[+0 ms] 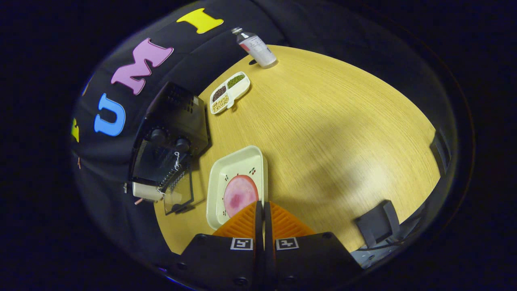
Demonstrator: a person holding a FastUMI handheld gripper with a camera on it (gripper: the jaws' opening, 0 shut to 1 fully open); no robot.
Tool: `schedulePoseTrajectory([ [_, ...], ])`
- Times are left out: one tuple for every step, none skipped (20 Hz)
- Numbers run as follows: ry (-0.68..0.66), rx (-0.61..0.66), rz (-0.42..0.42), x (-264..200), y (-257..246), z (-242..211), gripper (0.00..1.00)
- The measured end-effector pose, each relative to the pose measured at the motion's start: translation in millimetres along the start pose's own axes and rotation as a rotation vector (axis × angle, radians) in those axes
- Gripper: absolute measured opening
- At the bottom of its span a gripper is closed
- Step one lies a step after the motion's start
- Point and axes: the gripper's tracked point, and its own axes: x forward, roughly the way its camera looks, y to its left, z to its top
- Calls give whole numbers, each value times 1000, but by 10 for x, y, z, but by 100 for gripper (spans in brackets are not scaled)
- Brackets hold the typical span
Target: Open the toaster oven, put the food inside, and close the toaster oven door.
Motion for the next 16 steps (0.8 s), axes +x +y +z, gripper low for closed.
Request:
schedulePoseTrajectory([
  [-10, 34, 12, -39, 29, -14, 6],
  [-16, 66, 22, -102, 60, -53, 6],
  [-24, 96, 34, -167, 103, -92, 6],
  [-34, 116, 47, -227, 153, -119, 6],
  [-44, 132, 63, -287, 214, -146, 6],
  [-52, 144, 80, -350, 291, -198, 6],
  [-58, 154, 99, -388, 375, -232, 6],
  [-62, 159, 117, -409, 462, -275, 6],
  [-63, 166, 130, -415, 554, -316, 6],
  [-61, 173, 152, -433, 668, -365, 6],
  [-60, 172, 172, -428, 791, -414, 6],
  [-57, 166, 191, -410, 910, -448, 6],
  [-55, 152, 207, -378, 1024, -484, 6],
  [-52, 140, 220, -333, 1129, -509, 6],
  [-48, 132, 230, -289, 1234, -535, 6],
  [-44, 129, 240, -231, 1340, -542, 6],
])
